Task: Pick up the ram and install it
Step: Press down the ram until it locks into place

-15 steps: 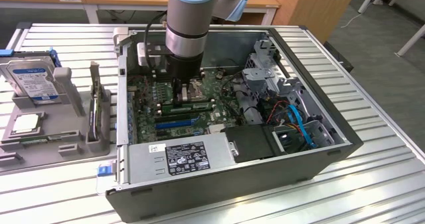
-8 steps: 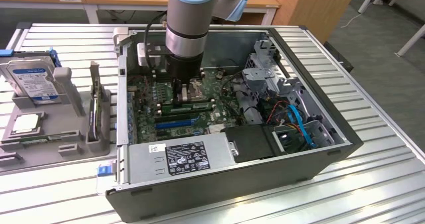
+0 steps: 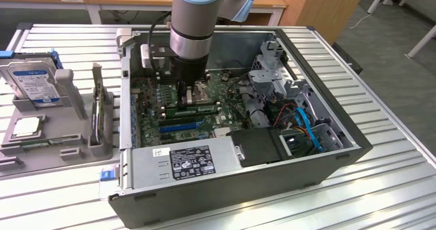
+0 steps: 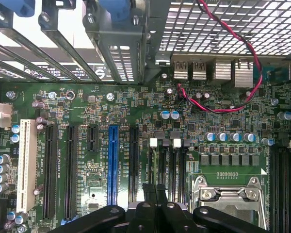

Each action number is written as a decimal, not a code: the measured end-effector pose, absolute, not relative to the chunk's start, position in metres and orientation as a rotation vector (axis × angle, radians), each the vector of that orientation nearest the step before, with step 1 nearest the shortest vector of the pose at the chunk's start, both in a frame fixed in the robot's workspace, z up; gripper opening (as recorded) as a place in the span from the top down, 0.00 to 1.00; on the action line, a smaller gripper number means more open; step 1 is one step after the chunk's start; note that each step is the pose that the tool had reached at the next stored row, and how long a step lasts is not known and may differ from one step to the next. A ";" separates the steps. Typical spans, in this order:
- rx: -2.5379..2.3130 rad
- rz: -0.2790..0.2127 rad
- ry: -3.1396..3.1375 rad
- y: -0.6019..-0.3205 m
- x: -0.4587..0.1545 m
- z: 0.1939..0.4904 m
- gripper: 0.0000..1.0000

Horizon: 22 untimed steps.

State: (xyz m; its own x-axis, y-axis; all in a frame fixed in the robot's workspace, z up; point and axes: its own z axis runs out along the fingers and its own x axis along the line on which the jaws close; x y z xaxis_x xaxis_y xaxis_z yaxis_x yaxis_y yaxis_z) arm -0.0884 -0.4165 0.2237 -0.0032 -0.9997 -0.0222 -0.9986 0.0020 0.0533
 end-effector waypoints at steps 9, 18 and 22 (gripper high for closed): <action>2.202 -0.083 -2.208 -0.416 -0.088 0.223 0.90; 2.202 -0.084 -2.208 -0.416 -0.088 0.223 0.90; 2.202 -0.083 -2.208 -0.416 -0.088 0.222 0.90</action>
State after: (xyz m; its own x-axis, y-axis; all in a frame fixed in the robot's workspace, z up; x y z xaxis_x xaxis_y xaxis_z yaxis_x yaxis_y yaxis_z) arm -0.0884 -0.4164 0.2224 -0.0032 -0.9997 -0.0223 -0.9986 0.0020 0.0533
